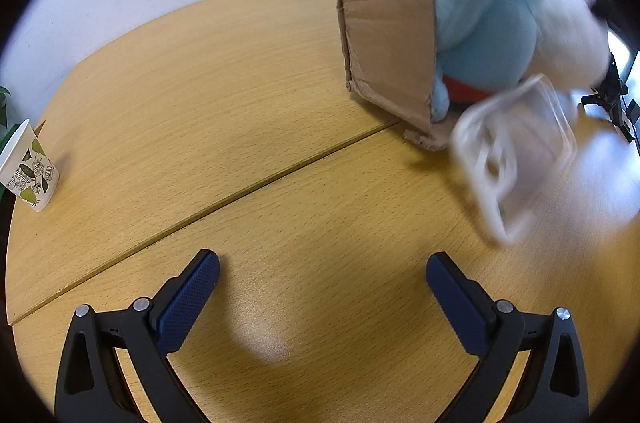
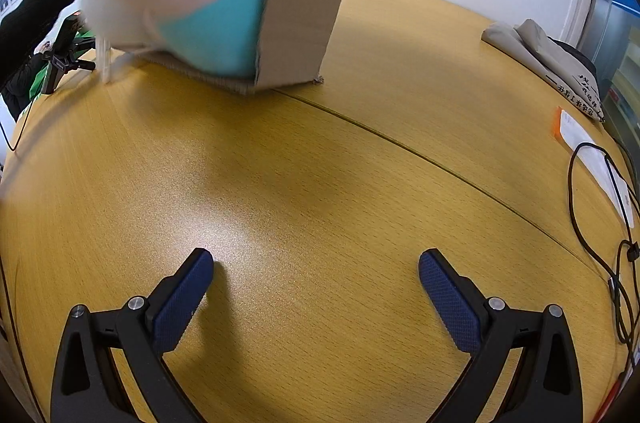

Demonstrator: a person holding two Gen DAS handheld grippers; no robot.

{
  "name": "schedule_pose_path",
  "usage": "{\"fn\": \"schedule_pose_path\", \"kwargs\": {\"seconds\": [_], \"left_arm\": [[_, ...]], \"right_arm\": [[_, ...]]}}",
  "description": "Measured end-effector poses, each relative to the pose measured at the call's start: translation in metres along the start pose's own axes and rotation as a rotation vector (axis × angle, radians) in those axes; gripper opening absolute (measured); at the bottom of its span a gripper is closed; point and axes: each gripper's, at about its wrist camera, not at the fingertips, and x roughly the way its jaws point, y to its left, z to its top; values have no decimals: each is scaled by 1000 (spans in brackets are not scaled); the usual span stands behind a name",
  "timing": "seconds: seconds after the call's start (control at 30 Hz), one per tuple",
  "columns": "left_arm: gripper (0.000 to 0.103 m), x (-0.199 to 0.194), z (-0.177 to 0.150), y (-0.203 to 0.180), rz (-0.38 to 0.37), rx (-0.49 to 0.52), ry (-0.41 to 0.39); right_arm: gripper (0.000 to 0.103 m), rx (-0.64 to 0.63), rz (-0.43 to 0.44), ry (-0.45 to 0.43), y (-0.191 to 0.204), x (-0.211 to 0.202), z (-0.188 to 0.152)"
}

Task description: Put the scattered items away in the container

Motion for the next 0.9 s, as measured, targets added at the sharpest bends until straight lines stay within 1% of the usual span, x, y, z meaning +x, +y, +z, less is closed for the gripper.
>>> {"fn": "schedule_pose_path", "kwargs": {"seconds": [0.9], "left_arm": [[103, -4, -4, 6, 1, -1, 0]], "right_arm": [[103, 1, 1, 0, 1, -1, 0]]}}
